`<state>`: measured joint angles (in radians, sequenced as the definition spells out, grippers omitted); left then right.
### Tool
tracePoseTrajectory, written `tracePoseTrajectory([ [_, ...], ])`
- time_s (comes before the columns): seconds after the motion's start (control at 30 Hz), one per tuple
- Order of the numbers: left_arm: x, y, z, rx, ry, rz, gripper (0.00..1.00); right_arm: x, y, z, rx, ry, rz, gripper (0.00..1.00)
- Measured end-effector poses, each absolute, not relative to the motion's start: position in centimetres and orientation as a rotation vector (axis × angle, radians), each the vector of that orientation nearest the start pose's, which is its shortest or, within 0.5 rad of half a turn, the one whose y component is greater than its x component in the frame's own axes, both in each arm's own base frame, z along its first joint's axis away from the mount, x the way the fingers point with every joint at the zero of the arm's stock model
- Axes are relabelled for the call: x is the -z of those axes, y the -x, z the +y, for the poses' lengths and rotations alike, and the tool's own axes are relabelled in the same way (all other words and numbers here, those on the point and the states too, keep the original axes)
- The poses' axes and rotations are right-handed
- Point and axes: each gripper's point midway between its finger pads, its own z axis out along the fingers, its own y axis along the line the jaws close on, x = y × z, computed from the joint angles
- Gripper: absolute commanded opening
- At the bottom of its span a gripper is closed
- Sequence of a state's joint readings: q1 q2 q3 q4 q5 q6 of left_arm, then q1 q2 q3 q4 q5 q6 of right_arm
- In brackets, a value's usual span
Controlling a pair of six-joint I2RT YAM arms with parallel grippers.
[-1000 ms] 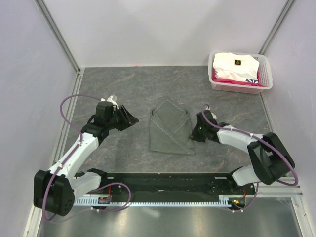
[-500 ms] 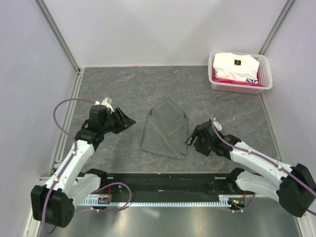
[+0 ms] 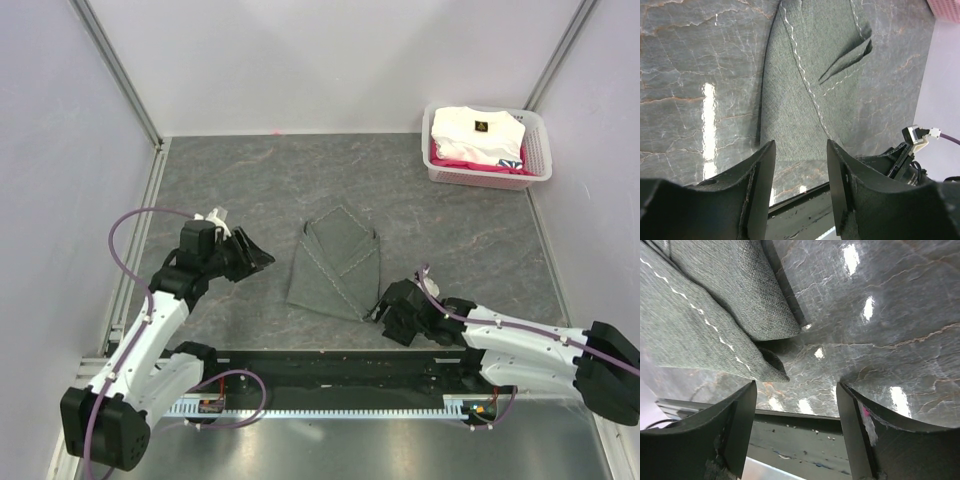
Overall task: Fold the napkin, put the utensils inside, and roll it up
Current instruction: Fold the napkin
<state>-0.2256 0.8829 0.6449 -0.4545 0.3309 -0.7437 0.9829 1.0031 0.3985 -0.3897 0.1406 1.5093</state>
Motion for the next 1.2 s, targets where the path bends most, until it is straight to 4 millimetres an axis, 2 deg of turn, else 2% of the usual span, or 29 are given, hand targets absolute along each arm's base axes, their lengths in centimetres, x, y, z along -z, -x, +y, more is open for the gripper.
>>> tracePoseTrajectory([
  [0.27,-14.2,-22.8,-14.0,0.876,0.427,2.353,0.53,-3.0,-13.1,22.3,-0.758,-0.854,2.586,0.61],
  [0.57,-14.5,-22.2,-13.8,0.883,0.417,2.329,0.52,-2.7,-13.6,23.2,-0.785,-0.880,2.572,0.52],
  [1.03,-14.0,-21.4,-13.7,0.879,0.422,2.340,0.52,-2.0,-13.7,23.8,-0.817,-0.875,2.569,0.30],
  [1.13,-13.9,-21.4,-13.6,0.878,0.424,2.343,0.52,-1.9,-13.9,24.2,-0.808,-0.839,2.579,0.23],
  [1.2,-13.9,-21.3,-13.6,0.875,0.426,2.346,0.52,-1.9,-13.9,24.2,-0.798,-0.819,2.585,0.15],
])
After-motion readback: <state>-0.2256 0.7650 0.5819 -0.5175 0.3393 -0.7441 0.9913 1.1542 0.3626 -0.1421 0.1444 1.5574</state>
